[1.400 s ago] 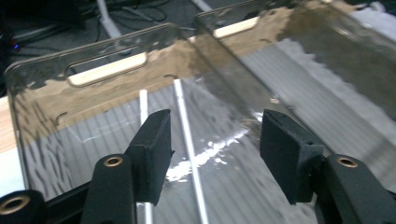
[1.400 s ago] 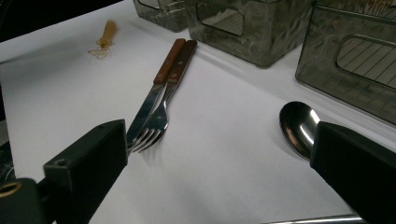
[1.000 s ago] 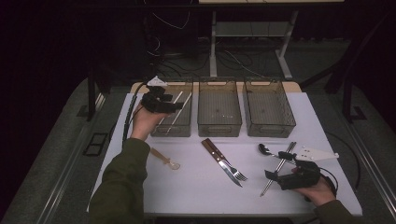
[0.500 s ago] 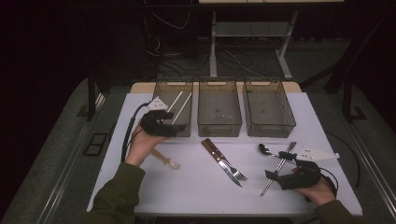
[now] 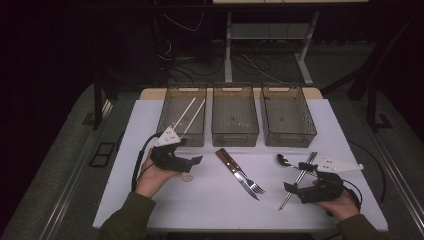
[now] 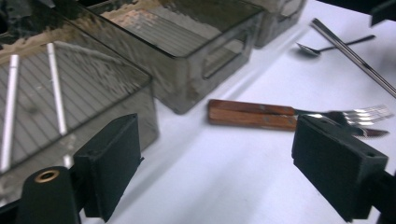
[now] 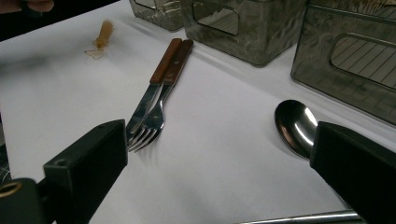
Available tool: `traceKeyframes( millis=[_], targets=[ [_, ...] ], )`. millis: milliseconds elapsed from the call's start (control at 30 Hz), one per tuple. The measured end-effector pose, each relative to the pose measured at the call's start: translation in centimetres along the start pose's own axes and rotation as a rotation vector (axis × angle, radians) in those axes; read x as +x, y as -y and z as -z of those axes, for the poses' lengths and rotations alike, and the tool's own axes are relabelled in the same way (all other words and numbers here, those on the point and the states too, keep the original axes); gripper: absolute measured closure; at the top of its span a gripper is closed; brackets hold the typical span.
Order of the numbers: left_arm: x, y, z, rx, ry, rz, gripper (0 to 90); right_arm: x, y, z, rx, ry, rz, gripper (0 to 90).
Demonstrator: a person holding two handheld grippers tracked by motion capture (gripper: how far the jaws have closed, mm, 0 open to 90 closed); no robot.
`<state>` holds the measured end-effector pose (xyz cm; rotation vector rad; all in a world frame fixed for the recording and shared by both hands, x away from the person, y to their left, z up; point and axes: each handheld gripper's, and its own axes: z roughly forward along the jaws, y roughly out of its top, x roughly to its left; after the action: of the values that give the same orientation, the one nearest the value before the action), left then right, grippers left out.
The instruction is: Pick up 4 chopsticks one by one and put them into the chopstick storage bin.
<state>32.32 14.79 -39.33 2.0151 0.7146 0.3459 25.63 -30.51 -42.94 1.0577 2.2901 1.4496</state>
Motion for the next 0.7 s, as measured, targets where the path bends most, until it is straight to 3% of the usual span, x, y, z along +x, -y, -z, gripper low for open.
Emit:
traceKeyframes(
  millis=[300, 433, 700],
  targets=[
    [-1.7, 2.2, 1.1, -0.033, 0.039, -0.032, 11.0, 0.0, 0.0, 0.0, 0.003, -0.001, 0.001, 4.0],
    [-2.3, 3.0, 1.1, -0.026, 0.065, -0.042, 5.5, 0.0, -0.1, 0.1, 0.006, 0.000, 0.002, 4.0],
    [-3.3, 3.9, 0.6, 0.001, 0.097, -0.022, 0.0, -0.5, -0.3, 0.6, 0.026, 0.030, -0.012, 4.1]
  ],
)
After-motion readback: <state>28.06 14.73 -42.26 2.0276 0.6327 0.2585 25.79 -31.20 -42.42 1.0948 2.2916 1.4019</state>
